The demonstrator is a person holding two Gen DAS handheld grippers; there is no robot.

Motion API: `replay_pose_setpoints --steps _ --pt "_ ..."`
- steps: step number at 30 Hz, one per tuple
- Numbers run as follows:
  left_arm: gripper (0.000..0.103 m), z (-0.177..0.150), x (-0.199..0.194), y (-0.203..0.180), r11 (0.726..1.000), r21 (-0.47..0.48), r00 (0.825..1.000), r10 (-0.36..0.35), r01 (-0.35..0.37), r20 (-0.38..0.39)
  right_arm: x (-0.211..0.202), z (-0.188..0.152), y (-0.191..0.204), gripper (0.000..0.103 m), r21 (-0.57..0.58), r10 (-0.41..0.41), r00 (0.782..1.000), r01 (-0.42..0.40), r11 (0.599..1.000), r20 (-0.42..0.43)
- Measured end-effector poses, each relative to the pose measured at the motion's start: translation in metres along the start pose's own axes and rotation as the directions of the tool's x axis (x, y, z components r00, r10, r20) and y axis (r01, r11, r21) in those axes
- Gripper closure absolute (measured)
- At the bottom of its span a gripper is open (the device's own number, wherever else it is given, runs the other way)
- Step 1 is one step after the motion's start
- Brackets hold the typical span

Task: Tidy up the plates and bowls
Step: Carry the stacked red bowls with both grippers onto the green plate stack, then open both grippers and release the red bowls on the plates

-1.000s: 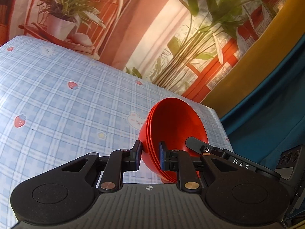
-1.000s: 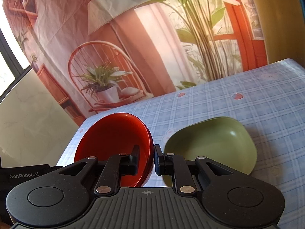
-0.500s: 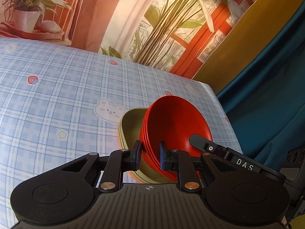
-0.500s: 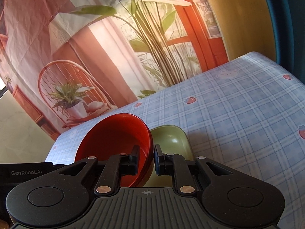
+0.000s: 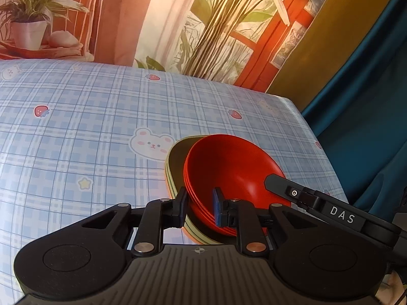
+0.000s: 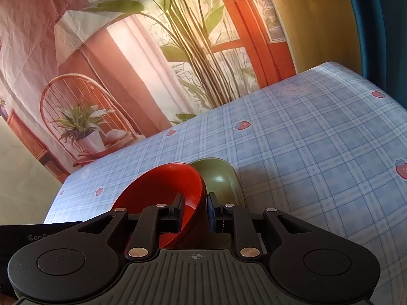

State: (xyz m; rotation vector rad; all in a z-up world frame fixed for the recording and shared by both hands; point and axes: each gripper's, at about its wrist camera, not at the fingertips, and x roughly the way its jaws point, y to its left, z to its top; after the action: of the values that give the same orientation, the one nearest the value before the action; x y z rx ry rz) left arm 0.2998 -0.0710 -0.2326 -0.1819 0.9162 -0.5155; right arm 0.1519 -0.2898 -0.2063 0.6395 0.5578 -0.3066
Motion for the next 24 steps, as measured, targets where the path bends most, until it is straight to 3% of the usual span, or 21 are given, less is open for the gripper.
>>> replay_pose_setpoints --steps 7,13,20,24 --pt "0.080 -0.002 -0.010 -0.005 0.998 0.047 0.999 0.038 -0.039 0.024 -0.009 0.003 0.005 0.079 -0.020 -0.022 1.000 0.022 1.000 0.023" --pt "0.074 0.001 -0.037 -0.010 0.994 0.085 0.994 0.060 -0.067 0.089 -0.027 0.007 0.011 0.065 -0.056 -0.052 0.997 0.055 0.997 0.054" --pt "0.032 -0.003 -0.085 -0.025 0.978 0.165 0.975 0.097 -0.131 0.200 -0.061 0.013 0.031 0.038 -0.151 -0.074 0.992 0.089 0.984 0.101" --pt "0.013 -0.012 -0.116 -0.031 0.971 0.180 0.957 0.108 -0.160 0.270 -0.082 0.009 0.048 0.025 -0.210 -0.078 0.990 0.102 0.972 0.116"
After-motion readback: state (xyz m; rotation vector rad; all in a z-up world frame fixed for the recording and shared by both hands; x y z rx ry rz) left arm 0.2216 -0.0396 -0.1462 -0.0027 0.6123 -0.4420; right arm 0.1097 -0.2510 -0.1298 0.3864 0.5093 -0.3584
